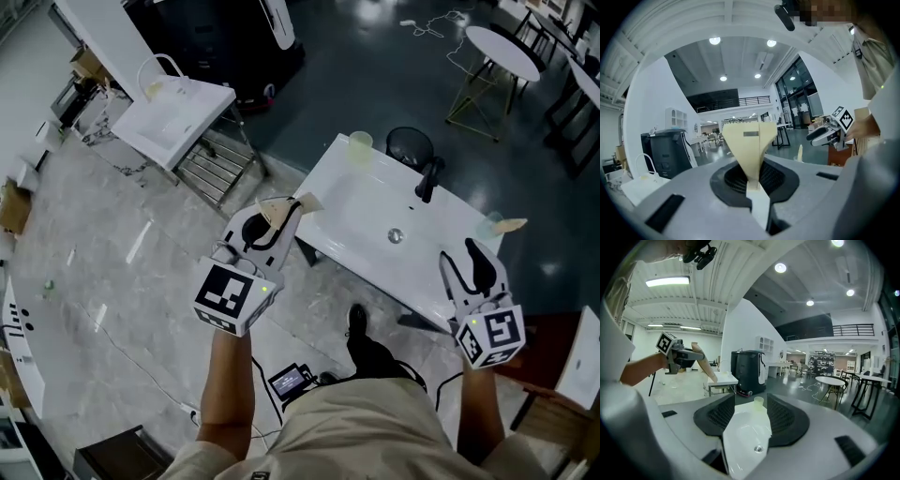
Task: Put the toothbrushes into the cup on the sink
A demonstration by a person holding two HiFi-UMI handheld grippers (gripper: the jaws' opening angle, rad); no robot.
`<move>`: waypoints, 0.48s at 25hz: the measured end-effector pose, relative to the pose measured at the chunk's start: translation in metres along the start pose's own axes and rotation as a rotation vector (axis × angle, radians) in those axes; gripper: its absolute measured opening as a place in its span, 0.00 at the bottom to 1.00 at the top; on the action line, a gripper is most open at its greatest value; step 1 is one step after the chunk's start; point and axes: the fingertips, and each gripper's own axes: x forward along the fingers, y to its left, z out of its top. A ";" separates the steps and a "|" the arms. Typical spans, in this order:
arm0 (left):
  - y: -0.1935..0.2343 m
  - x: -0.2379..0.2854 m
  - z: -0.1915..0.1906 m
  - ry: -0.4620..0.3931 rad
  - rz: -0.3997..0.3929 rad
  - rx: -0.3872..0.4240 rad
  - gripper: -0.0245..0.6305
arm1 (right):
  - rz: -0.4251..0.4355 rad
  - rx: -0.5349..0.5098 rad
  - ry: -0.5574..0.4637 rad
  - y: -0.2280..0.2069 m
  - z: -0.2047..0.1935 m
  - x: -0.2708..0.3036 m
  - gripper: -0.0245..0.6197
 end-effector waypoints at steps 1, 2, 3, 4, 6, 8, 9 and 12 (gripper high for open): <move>0.006 0.016 -0.003 0.002 -0.005 -0.004 0.09 | 0.000 0.003 0.005 -0.007 -0.002 0.009 0.37; 0.012 0.033 -0.007 0.005 -0.010 -0.008 0.09 | -0.001 0.007 0.009 -0.014 -0.004 0.017 0.37; 0.017 0.049 -0.010 0.008 -0.015 -0.012 0.09 | -0.003 0.012 0.015 -0.021 -0.006 0.025 0.37; 0.022 0.065 -0.015 0.011 -0.021 -0.016 0.09 | -0.007 0.017 0.023 -0.028 -0.010 0.032 0.37; 0.032 0.096 -0.024 0.021 -0.032 -0.022 0.09 | -0.016 0.031 0.041 -0.042 -0.018 0.046 0.37; 0.041 0.126 -0.035 0.037 -0.042 -0.022 0.09 | -0.020 0.045 0.053 -0.056 -0.026 0.061 0.37; 0.045 0.142 -0.041 0.045 -0.047 -0.022 0.09 | -0.023 0.052 0.059 -0.063 -0.031 0.067 0.37; 0.054 0.187 -0.054 0.060 -0.058 -0.022 0.09 | -0.029 0.076 0.084 -0.083 -0.049 0.084 0.37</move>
